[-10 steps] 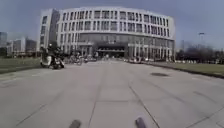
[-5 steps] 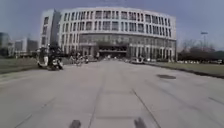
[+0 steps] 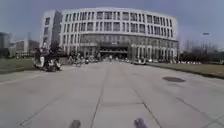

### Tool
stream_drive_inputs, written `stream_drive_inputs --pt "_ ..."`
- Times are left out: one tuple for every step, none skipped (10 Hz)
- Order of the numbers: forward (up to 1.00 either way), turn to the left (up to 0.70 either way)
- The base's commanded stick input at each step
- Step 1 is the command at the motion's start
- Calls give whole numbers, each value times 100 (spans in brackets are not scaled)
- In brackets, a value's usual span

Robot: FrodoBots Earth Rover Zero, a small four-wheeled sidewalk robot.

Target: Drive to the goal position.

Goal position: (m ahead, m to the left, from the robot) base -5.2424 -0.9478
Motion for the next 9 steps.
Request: stream_drive_inputs --pt "85 1" --pt "85 1" --pt "85 1" --pt "85 1" --pt "85 1" --pt "85 1" --pt "85 1" --pt "85 1" --pt "85 1"
